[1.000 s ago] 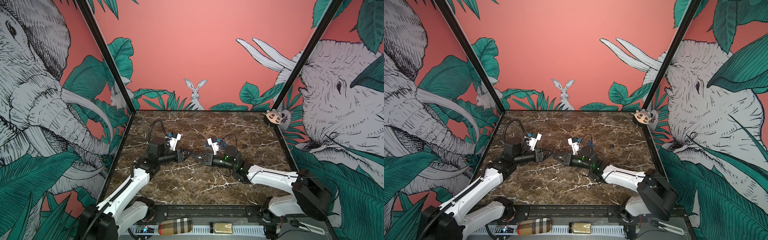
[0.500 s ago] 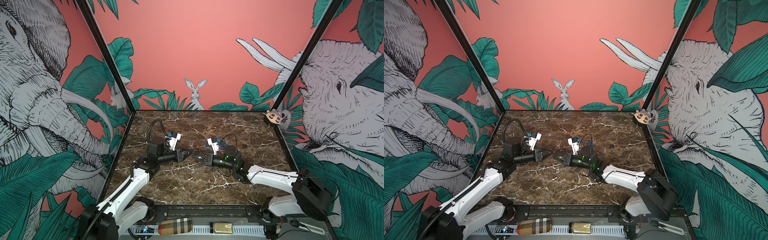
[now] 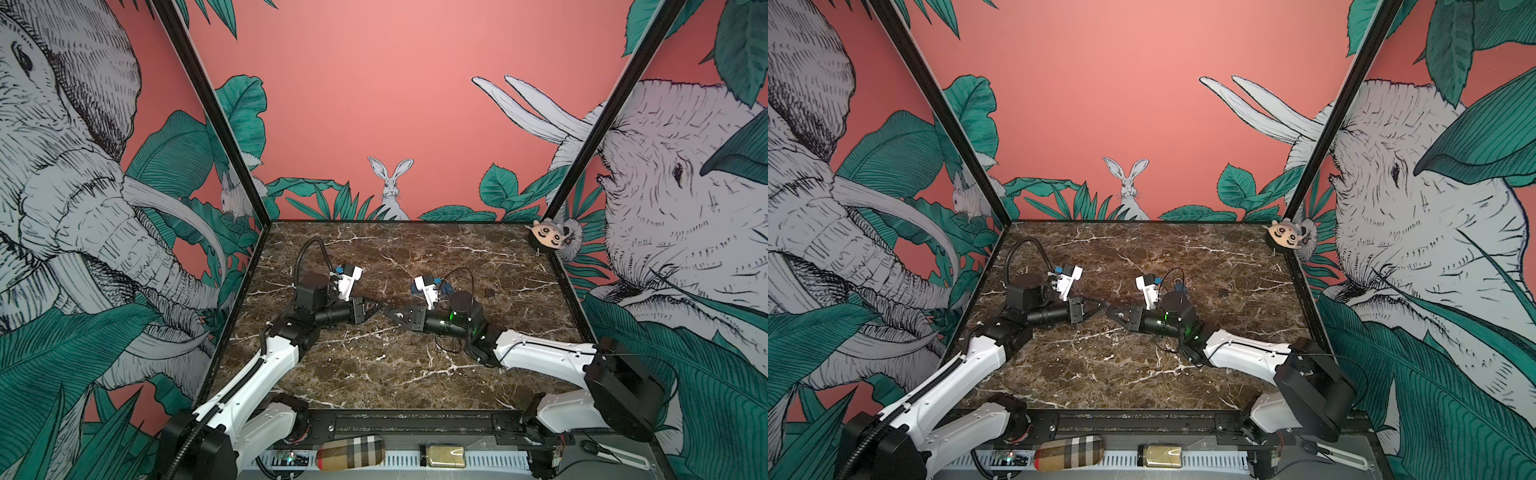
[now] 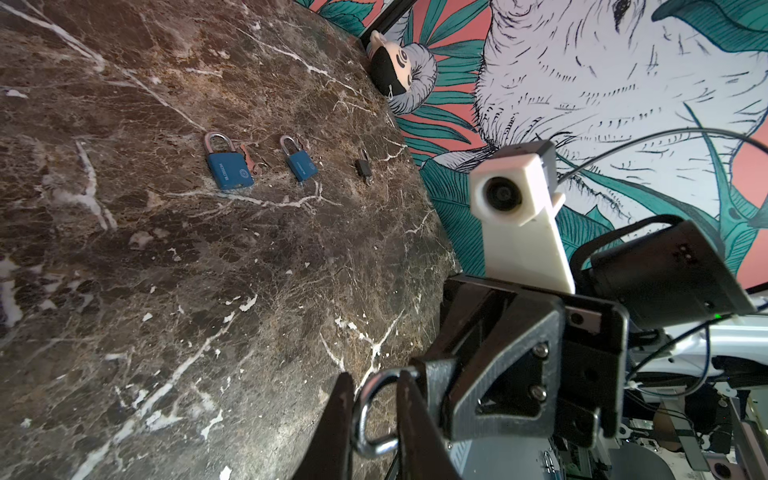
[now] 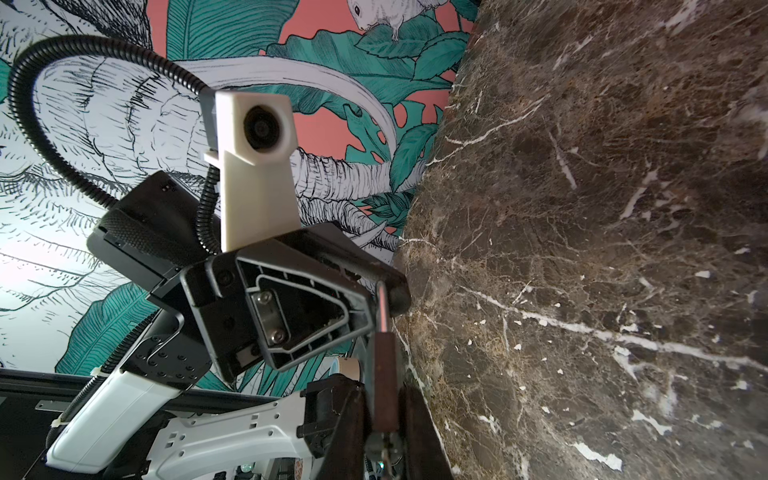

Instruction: Lock with the key

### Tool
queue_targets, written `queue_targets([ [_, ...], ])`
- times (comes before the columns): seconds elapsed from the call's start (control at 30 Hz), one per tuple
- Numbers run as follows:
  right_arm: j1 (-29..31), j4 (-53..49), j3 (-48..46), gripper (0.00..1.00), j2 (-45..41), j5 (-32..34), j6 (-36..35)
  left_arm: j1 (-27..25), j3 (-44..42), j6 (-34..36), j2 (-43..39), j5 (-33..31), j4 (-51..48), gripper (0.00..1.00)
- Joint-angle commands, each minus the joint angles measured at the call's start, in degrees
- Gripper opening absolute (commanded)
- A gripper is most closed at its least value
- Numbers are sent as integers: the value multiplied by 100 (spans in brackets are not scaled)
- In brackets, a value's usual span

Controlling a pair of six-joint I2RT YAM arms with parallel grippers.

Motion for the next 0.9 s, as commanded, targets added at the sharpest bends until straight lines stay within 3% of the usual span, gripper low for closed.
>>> queue_targets([
  [0.0,-1,358,45,0,-149,-96,-53,36,71,74,13,9,-44,18],
  [0.43,5,477,22,0,-127,-159,-3,30,80,104,177,37,-56,5],
  [0.87,5,891,103,0,-25,-154,236,33,-7,2,155,286,164,0],
])
